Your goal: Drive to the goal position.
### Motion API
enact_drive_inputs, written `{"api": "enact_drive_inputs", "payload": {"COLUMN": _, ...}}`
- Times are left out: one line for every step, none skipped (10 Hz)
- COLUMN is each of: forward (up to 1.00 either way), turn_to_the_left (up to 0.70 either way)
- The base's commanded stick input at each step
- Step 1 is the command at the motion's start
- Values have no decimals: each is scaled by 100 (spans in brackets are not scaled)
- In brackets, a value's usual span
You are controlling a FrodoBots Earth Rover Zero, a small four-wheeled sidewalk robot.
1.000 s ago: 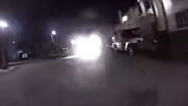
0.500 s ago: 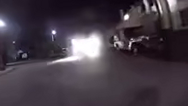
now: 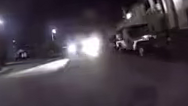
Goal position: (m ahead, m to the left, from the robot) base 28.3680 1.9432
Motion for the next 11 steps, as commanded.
{"api": "enact_drive_inputs", "payload": {"forward": 85, "turn_to_the_left": 0}}
{"api": "enact_drive_inputs", "payload": {"forward": 85, "turn_to_the_left": 0}}
{"api": "enact_drive_inputs", "payload": {"forward": 85, "turn_to_the_left": 0}}
{"api": "enact_drive_inputs", "payload": {"forward": 85, "turn_to_the_left": 0}}
{"api": "enact_drive_inputs", "payload": {"forward": 85, "turn_to_the_left": 0}}
{"api": "enact_drive_inputs", "payload": {"forward": 85, "turn_to_the_left": 0}}
{"api": "enact_drive_inputs", "payload": {"forward": 85, "turn_to_the_left": 0}}
{"api": "enact_drive_inputs", "payload": {"forward": 85, "turn_to_the_left": -22}}
{"api": "enact_drive_inputs", "payload": {"forward": 85, "turn_to_the_left": -34}}
{"api": "enact_drive_inputs", "payload": {"forward": 85, "turn_to_the_left": -34}}
{"api": "enact_drive_inputs", "payload": {"forward": 85, "turn_to_the_left": -34}}
